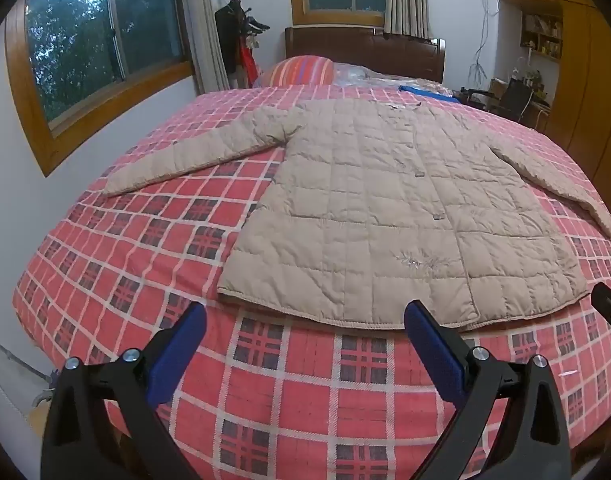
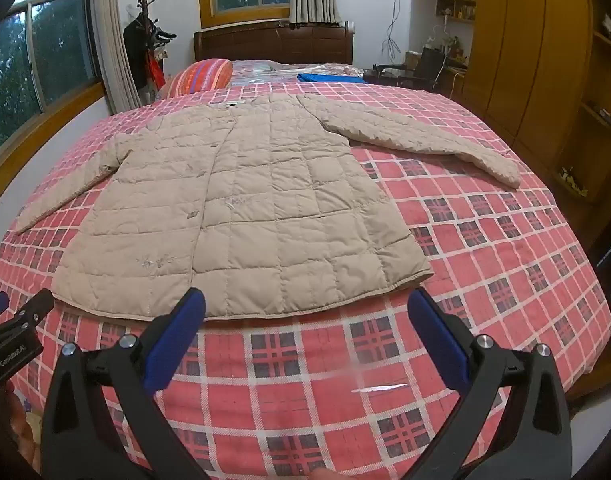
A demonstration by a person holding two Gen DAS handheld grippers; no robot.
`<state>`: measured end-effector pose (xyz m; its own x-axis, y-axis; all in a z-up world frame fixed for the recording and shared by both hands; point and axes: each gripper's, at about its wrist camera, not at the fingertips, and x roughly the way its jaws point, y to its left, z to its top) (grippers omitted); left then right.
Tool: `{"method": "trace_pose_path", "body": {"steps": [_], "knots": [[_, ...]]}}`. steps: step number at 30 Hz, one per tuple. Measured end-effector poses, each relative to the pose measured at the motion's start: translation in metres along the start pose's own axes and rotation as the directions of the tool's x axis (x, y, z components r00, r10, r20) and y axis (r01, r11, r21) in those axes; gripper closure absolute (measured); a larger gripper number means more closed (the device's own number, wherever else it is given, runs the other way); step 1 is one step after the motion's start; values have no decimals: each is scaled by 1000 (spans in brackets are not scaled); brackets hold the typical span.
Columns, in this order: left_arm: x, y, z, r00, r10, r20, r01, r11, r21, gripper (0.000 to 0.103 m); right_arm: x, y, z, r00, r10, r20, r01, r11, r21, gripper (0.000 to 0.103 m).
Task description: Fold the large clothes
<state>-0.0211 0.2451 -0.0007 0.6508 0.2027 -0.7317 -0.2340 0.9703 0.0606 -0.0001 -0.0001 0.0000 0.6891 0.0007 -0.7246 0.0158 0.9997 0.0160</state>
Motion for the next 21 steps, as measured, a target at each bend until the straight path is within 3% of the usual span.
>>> {"method": "trace_pose_path", "body": {"steps": [21], "knots": [[-1,-3,-1,999,36,13,-37,999,20,4,0,-3,2,1000,-12,-3,12,1000,-1,2]]}}
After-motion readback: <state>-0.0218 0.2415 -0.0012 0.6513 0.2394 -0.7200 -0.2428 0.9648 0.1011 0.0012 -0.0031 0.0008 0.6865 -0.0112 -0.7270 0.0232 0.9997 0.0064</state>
